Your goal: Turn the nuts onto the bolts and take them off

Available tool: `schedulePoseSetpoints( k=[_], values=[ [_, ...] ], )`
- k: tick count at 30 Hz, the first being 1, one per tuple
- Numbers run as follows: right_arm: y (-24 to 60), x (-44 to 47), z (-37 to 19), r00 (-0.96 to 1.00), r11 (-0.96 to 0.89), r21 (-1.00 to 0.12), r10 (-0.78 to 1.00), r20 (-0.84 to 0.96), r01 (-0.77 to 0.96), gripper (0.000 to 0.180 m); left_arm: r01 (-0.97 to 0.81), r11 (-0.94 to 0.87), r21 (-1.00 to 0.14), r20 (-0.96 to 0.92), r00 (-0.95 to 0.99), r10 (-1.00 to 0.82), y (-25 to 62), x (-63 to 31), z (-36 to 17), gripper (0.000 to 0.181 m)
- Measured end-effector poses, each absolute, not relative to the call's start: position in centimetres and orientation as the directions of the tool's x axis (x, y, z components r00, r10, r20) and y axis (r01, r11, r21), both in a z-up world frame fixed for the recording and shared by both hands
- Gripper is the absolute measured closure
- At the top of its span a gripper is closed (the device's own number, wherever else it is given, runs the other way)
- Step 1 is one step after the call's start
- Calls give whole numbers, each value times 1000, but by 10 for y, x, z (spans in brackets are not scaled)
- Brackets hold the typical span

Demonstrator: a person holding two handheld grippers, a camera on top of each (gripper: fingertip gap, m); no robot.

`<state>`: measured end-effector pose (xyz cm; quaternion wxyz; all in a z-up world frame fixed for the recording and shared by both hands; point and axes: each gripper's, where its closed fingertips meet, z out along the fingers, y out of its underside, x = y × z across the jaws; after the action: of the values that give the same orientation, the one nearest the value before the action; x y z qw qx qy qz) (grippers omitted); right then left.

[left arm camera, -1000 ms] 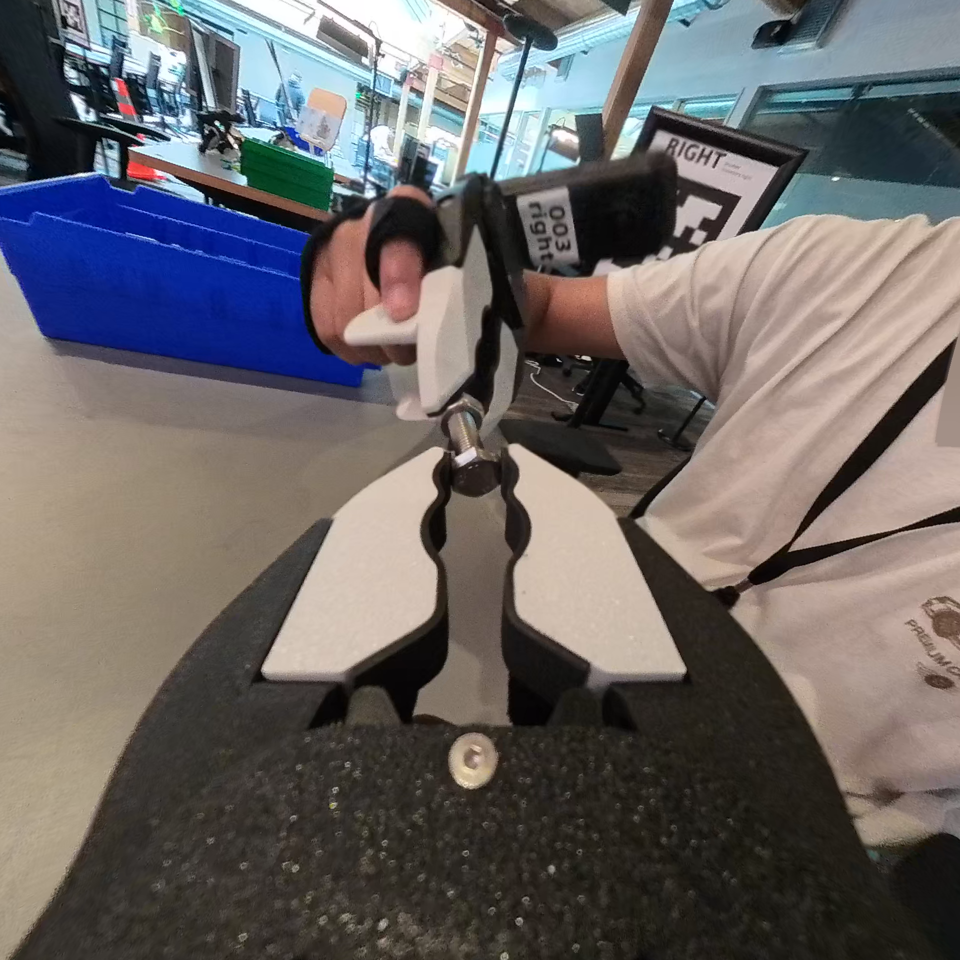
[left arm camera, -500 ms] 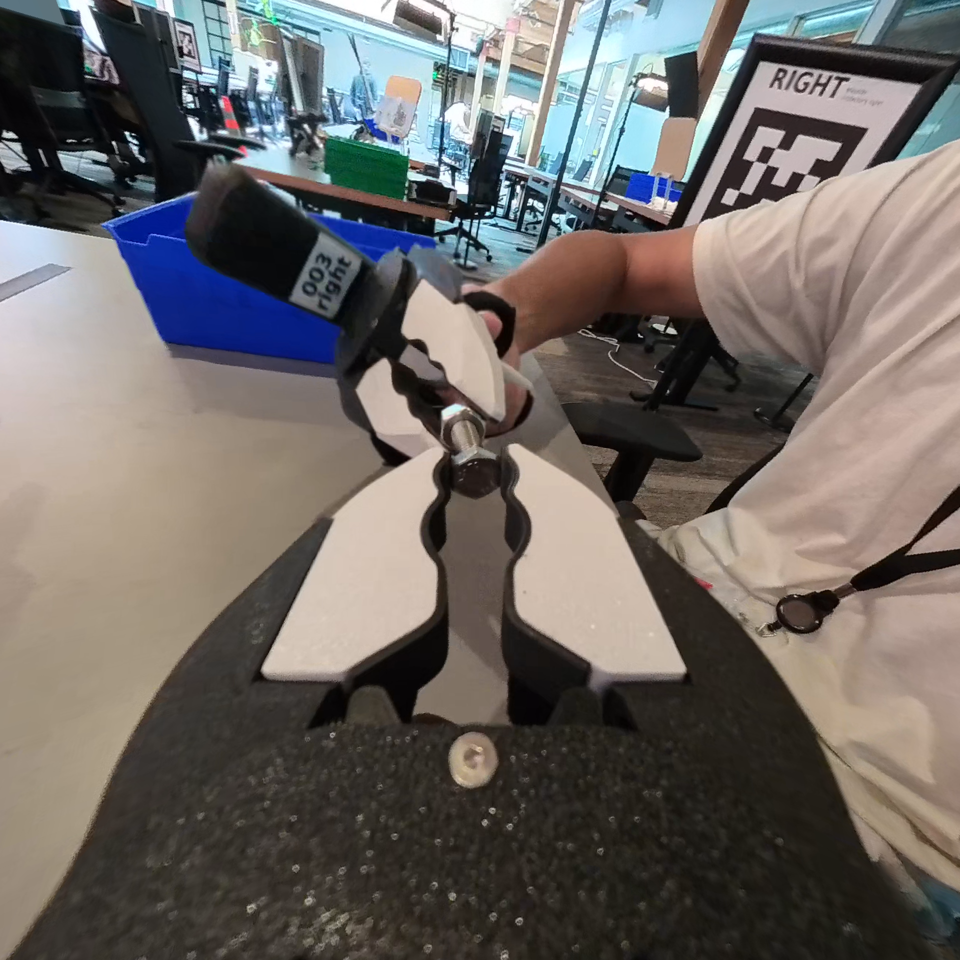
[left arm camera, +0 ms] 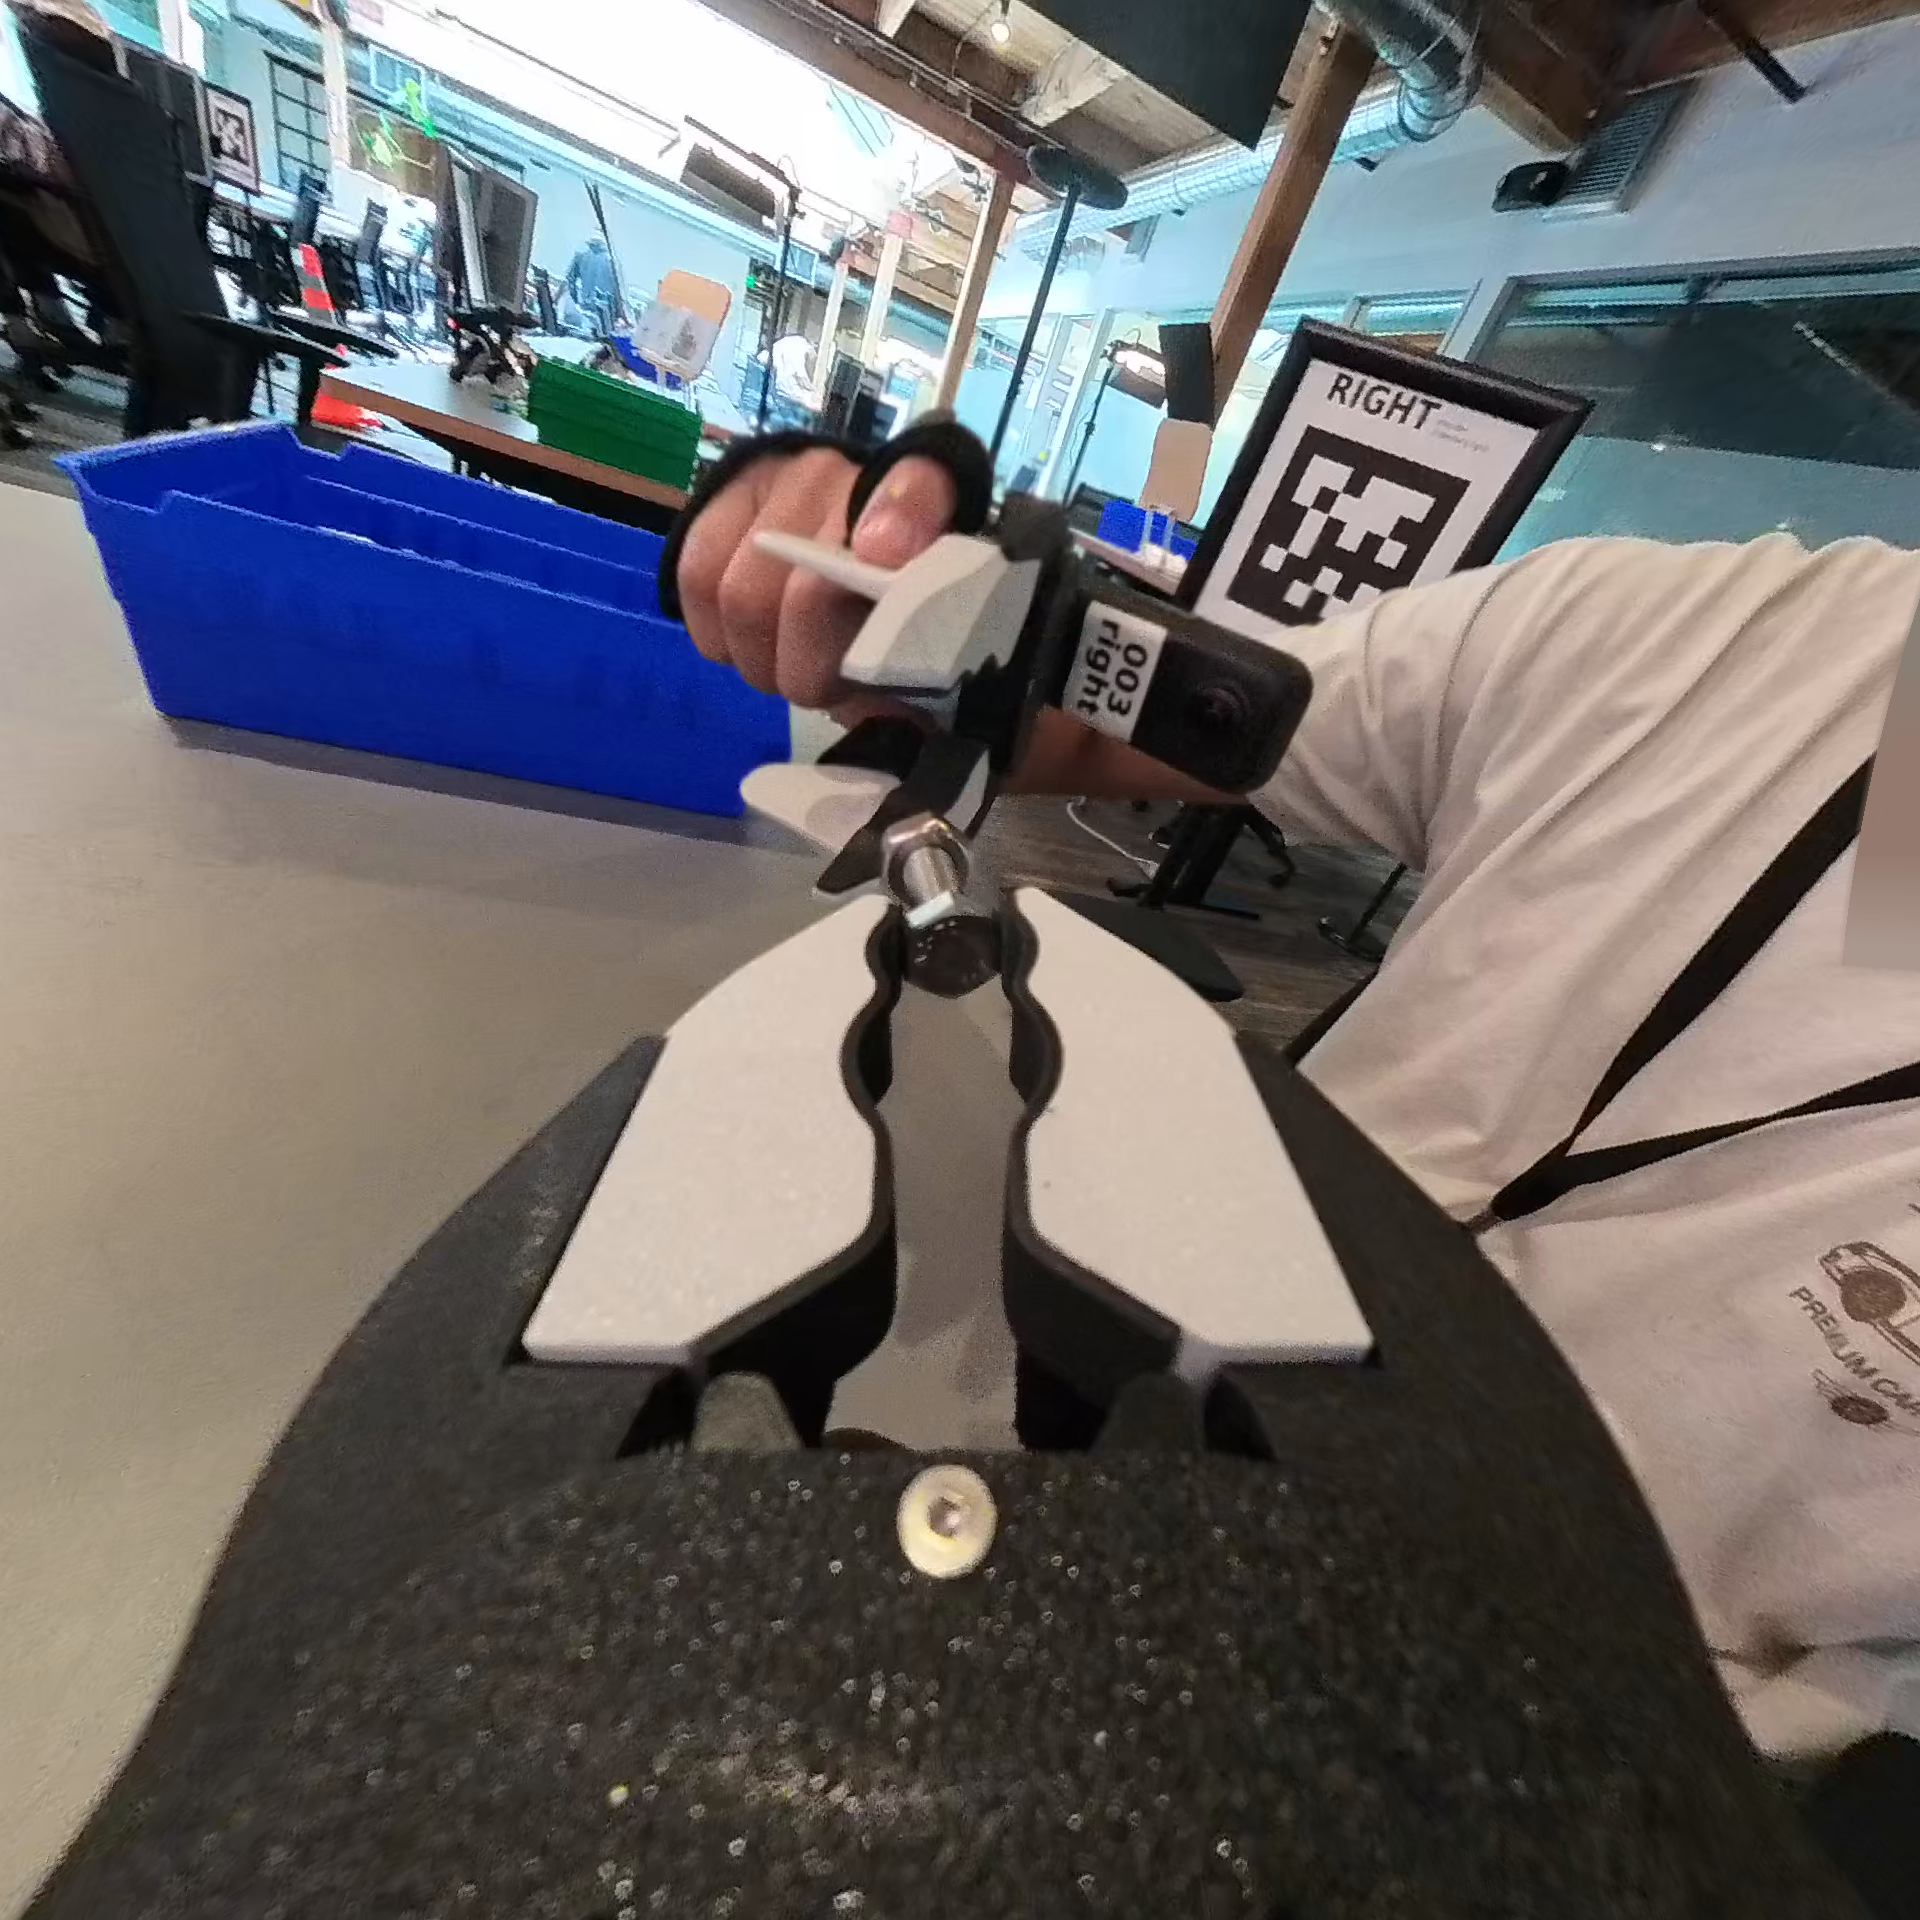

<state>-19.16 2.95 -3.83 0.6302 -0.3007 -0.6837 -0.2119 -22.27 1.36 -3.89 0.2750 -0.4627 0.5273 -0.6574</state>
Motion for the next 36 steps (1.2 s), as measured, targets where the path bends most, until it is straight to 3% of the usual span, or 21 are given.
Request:
schedulePoseSetpoints(
  k=[6,10,12,15,19,22,27,32,34,36],
  values=[
    [22,-211,-42,-139,767,61,37,990,638,140,-139,-294,-946,325,-436,-839,9,-220,-41,164],
    [23,-219,-38,-113,775,35,46,993,630,160,-116,-309,-944,328,-440,-836,10,-222,-36,164],
    [22,-221,-35,-50,771,-101,170,984,629,160,-97,-308,-946,318,-442,-838,11,-224,-32,164],
    [22,-221,-37,51,673,-431,506,861,601,160,-89,-264,-961,276,-415,-867,12,-224,-31,164],
    [20,-222,-41,181,329,-812,870,459,482,160,-87,-222,-971,239,-377,-895,14,-223,-31,164],
    [18,-223,-43,203,-43,-933,979,32,357,160,-88,-199,-976,218,-350,-911,17,-223,-33,164],
    [18,-220,-41,146,-492,-848,870,-471,197,161,-99,-166,-981,189,-308,-932,21,-219,-38,164],
    [17,-220,-38,-4,-844,-531,532,-847,78,160,-103,-142,-984,166,-288,-943,23,-218,-39,164],
    [15,-221,-39,-33,-821,-567,566,-824,71,160,-100,-150,-984,173,-298,-939,22,-219,-38,164],
    [14,-222,-46,23,-711,-699,702,-712,80,135,-84,-166,-982,184,-305,-934,22,-220,-35,164]
  ],
)
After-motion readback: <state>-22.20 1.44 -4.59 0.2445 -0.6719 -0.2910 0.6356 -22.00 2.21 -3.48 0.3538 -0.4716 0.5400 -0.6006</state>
